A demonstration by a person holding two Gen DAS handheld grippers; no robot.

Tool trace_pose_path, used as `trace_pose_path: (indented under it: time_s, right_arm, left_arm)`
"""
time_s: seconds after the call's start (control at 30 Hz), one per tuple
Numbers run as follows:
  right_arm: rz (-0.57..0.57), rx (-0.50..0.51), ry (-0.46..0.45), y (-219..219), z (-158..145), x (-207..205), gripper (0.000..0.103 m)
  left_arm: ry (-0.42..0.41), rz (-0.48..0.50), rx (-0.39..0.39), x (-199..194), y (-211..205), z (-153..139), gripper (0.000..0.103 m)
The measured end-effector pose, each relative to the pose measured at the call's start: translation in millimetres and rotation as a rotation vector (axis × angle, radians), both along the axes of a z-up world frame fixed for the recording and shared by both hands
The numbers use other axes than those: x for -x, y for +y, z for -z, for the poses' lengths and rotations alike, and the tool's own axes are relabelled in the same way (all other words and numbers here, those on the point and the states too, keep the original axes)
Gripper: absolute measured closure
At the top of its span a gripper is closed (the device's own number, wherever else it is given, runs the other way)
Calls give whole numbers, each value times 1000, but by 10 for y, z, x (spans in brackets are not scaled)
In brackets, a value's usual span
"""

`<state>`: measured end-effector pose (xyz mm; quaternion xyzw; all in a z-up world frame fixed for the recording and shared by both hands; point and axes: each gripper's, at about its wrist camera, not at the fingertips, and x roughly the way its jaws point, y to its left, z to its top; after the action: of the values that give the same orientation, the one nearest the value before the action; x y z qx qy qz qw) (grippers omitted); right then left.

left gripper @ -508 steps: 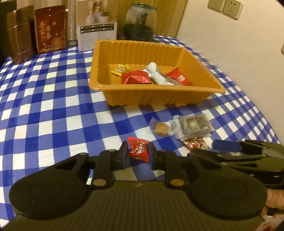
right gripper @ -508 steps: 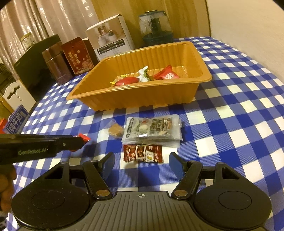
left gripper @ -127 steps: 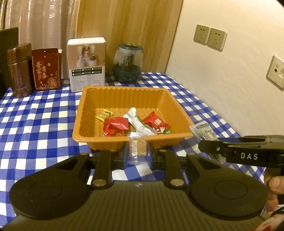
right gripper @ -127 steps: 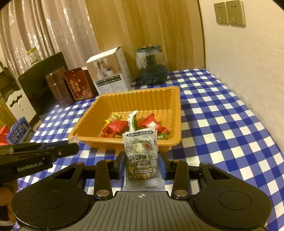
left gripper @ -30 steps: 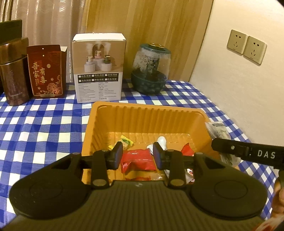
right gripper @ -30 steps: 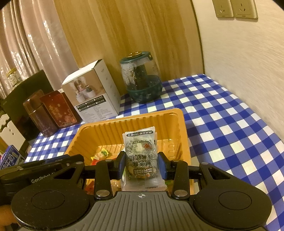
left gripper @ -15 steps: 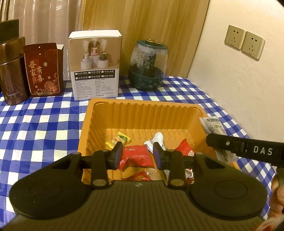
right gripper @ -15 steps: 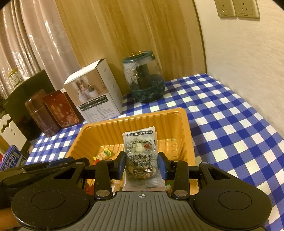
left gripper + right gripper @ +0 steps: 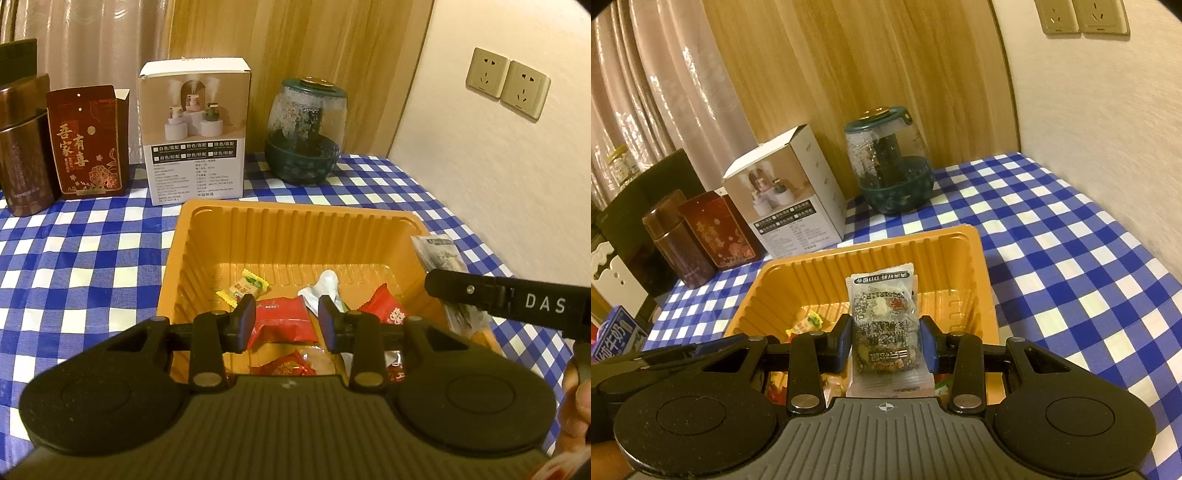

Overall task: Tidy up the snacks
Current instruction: 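Lower the clear snack bag into the tray and open the right tool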

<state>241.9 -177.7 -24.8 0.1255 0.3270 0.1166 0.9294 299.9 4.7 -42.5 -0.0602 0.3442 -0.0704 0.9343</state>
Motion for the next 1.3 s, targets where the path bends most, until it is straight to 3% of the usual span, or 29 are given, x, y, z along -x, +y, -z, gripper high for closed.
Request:
trace_pose_path:
  time_s: [0.1, 0.17, 0.77, 0.9, 1.07, 1.3]
  right_arm:
    - [-19, -26, -18, -2, 10, -3, 58]
    - [-7, -42, -29, -24, 2, 3, 26]
    - [15, -30, -37, -69, -40, 7, 26]
    - [21, -20, -31, -74, -28, 9, 26]
    - [32, -4, -22, -85, -21, 7, 26]
    - [40, 10, -14, -97, -9, 1, 25]
  left_arm:
    - [0, -2, 0, -1, 4, -1, 70]
    - [0, -4, 0, -1, 13, -3, 70]
    - [2, -10, 0, 2, 32, -1, 66]
    - [1, -17, -5, 1, 37, -6, 54]
    - [-4, -27, -11, 8, 48, -16, 48]
    - [-10, -22, -24, 13, 40, -17, 19]
